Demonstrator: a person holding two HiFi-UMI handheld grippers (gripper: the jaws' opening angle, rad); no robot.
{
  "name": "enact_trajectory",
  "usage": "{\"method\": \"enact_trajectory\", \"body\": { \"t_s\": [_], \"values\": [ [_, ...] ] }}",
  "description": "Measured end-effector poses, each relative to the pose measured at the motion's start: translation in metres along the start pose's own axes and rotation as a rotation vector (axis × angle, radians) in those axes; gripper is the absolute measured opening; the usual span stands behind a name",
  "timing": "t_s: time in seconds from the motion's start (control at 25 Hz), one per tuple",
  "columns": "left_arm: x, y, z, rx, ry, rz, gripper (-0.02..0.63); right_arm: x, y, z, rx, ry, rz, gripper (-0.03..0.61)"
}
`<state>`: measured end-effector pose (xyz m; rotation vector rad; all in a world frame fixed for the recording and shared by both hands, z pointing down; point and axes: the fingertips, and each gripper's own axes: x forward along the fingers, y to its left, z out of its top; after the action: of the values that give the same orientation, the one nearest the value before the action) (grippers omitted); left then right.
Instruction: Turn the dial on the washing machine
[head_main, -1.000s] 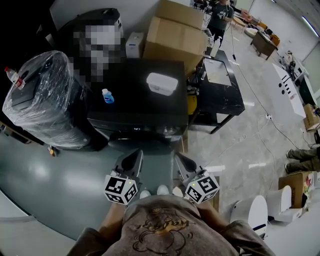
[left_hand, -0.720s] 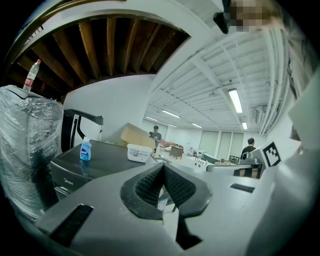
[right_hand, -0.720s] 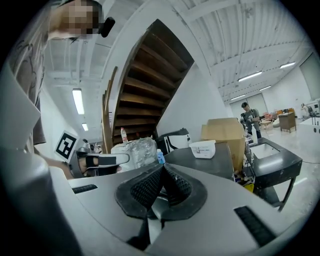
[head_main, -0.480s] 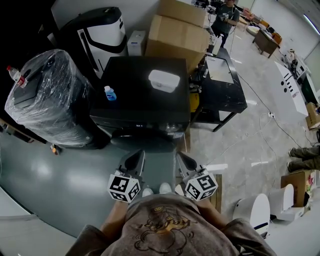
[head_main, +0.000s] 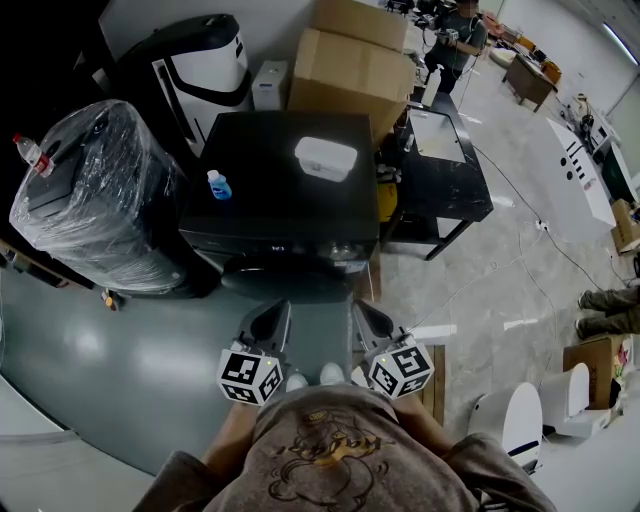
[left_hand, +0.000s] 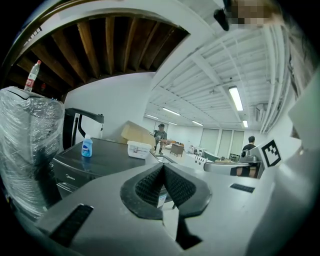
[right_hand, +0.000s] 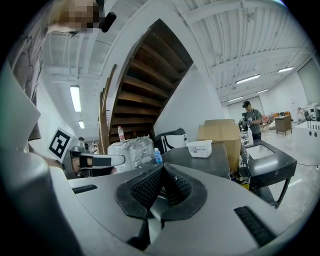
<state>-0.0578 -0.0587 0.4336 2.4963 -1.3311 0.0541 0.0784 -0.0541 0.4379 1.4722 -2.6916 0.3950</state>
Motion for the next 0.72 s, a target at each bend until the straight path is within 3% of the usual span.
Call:
{"method": "enact_trajectory", "body": {
  "t_s": [0.72],
  "values": [
    [-0.0069,-0.0013,-0.0021,-0.005,0.012,0.007,-0.003,-0.0046,-0.001,-0.0053,0.022,0.007,-0.01,0.0]
  ]
}}
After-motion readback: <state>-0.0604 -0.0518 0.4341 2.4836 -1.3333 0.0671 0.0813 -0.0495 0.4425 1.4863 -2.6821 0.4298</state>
